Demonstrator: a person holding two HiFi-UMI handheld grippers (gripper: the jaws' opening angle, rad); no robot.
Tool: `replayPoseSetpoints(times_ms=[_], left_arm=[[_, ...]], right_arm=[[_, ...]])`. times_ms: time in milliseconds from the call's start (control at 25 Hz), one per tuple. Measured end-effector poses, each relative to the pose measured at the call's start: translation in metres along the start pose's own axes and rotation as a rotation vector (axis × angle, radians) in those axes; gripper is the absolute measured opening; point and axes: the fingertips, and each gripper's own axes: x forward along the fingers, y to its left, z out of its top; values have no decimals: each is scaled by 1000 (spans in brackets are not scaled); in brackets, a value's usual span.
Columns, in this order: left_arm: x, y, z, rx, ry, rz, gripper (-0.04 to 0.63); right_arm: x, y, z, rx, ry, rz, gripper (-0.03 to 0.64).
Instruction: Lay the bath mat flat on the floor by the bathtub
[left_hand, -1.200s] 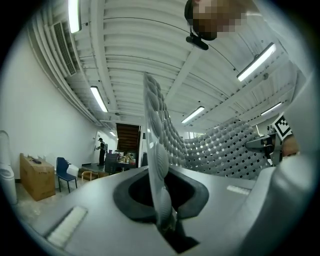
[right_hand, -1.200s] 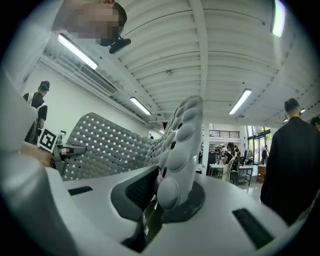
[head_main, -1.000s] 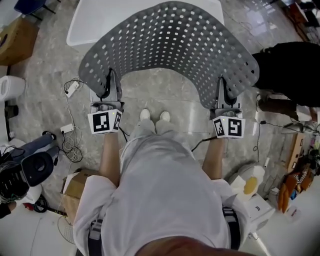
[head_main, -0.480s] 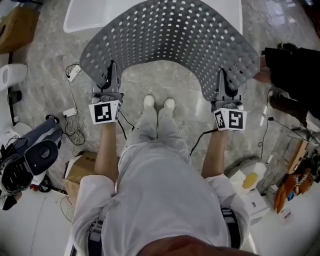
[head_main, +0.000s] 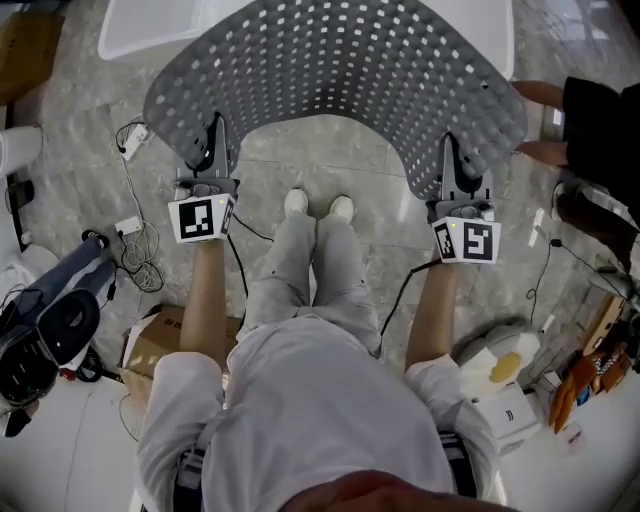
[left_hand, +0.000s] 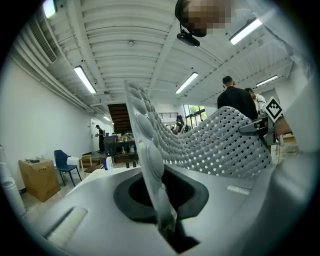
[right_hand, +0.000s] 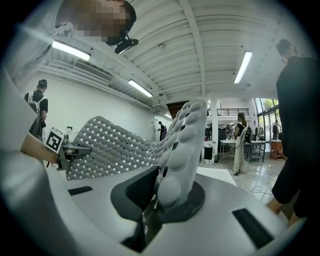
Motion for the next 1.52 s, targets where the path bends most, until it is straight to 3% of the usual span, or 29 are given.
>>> replayPoseSetpoints(times_ms=[400, 640, 960, 1120, 1520], left_arm=[[51, -26, -158, 20, 5, -19, 21], [76, -18, -255, -6, 79, -45, 20], [111, -11, -437, -92, 261, -169, 21], [127, -24, -517, -184, 385, -252, 21], [161, -47, -648, -298, 638, -354, 23]], right_arm=[[40, -10, -171, -4, 4, 21, 21], [61, -34, -267, -25, 78, 53, 23], [107, -67, -438, 33, 261, 95, 23], [124, -76, -511, 82, 361, 123, 23], [147, -90, -657, 210, 630, 144, 25]])
